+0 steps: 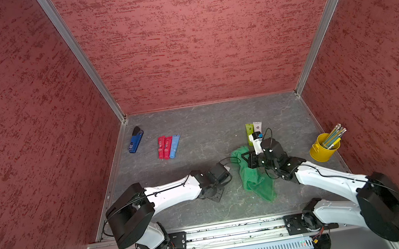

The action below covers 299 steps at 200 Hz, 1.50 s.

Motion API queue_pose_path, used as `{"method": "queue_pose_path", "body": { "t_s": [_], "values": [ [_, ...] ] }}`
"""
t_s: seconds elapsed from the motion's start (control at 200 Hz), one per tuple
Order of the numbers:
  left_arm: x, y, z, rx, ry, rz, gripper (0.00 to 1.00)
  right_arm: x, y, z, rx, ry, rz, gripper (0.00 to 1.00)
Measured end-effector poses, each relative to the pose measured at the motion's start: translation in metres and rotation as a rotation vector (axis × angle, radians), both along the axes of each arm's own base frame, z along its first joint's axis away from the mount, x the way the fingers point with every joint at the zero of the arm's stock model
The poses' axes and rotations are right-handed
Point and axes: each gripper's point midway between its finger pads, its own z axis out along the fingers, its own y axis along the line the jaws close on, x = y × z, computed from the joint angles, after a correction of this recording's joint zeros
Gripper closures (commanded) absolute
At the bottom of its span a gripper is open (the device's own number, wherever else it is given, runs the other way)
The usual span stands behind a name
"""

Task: Wipe the surface of the toothpaste tube
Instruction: Move the toothpaste to the center of the board, then wipe the dirt from the toothpaste tube.

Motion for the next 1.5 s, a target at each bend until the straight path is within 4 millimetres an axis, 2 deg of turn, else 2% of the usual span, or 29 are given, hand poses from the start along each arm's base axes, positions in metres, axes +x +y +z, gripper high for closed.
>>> {"method": "queue_pose_path", "body": {
  "t_s": [0.095,0.2,0.396,0.546,0.646,0.862,1.077,1.172,1.272,1.373,1.498],
  "values": [
    [0.000,-0.009,-0.004,-0.007,-0.027,-0.014,0.61,0.010,0.007,-0.015,-0.020,0.024,0.012,1.00],
    [0.003,-0.011,-0.008,-0.025,-0.053,-0.014,0.61,0.011,0.012,-0.031,-0.024,0.053,0.028,1.00],
    [0.004,-0.013,-0.015,-0.053,-0.074,-0.012,0.58,0.012,0.028,-0.048,0.009,0.080,0.086,1.00],
    [0.007,-0.018,-0.014,-0.086,-0.089,-0.011,0.73,0.007,0.041,-0.067,0.017,0.110,0.134,1.00],
    [0.009,-0.020,-0.014,-0.098,-0.095,-0.012,0.77,0.002,0.051,-0.076,0.022,0.117,0.165,1.00],
    [0.009,-0.020,-0.014,-0.108,-0.094,-0.010,0.84,-0.007,0.065,-0.079,0.068,0.085,0.199,1.00],
    [0.010,-0.018,-0.013,-0.117,-0.091,-0.008,0.87,-0.045,0.092,-0.072,0.175,0.093,0.315,1.00],
    [0.009,-0.017,-0.013,-0.117,-0.090,-0.010,0.88,-0.055,0.099,-0.070,0.189,0.097,0.347,1.00],
    [0.009,-0.017,-0.013,-0.123,-0.093,-0.010,0.88,-0.053,0.098,-0.071,0.183,0.099,0.336,1.00],
    [0.009,-0.016,-0.013,-0.130,-0.096,-0.009,0.89,-0.038,0.084,-0.075,0.167,0.107,0.280,1.00],
    [0.009,-0.017,-0.013,-0.138,-0.099,-0.009,0.89,-0.001,0.051,-0.082,0.111,0.109,0.134,1.00]
  ]
}}
